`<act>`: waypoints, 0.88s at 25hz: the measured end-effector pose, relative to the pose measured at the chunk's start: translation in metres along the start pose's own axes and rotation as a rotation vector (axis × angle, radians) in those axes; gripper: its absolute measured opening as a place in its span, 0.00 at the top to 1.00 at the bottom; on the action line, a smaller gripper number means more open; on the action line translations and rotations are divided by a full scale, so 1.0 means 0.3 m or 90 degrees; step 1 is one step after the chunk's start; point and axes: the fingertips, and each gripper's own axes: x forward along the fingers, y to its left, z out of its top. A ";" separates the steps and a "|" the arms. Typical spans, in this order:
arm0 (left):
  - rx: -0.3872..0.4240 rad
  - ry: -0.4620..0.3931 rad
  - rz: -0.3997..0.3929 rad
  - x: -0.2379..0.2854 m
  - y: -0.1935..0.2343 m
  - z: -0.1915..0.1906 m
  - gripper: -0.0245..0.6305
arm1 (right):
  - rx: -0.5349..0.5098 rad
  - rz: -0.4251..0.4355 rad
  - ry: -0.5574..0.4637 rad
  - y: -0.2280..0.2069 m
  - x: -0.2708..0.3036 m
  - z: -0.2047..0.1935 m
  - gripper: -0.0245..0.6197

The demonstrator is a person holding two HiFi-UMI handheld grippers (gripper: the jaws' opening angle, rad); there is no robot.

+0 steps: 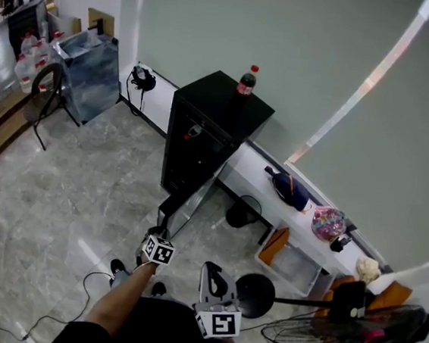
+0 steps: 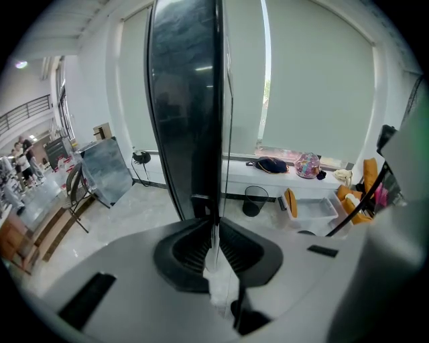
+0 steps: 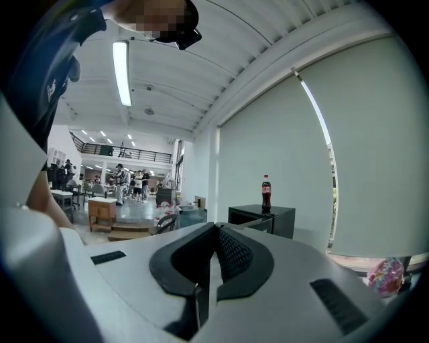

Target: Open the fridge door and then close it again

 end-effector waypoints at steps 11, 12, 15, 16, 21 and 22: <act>0.009 -0.021 -0.022 -0.003 0.075 0.011 0.90 | -0.002 0.015 0.004 0.019 0.112 -0.004 0.95; 0.010 -0.024 -0.026 0.000 0.086 0.011 0.90 | -0.003 0.016 0.005 0.024 0.129 -0.004 0.95; 0.015 -0.027 -0.035 0.017 0.125 0.017 0.90 | -0.003 0.016 0.009 0.039 0.191 -0.004 0.95; 0.020 -0.027 -0.039 0.023 0.138 0.021 0.89 | -0.002 0.015 0.008 0.044 0.212 -0.003 0.95; 0.052 -0.028 -0.055 0.036 0.214 0.039 0.89 | -0.004 0.007 0.004 0.076 0.319 0.021 0.95; 0.056 -0.028 -0.058 0.038 0.232 0.045 0.89 | -0.003 0.003 0.003 0.082 0.341 0.026 0.95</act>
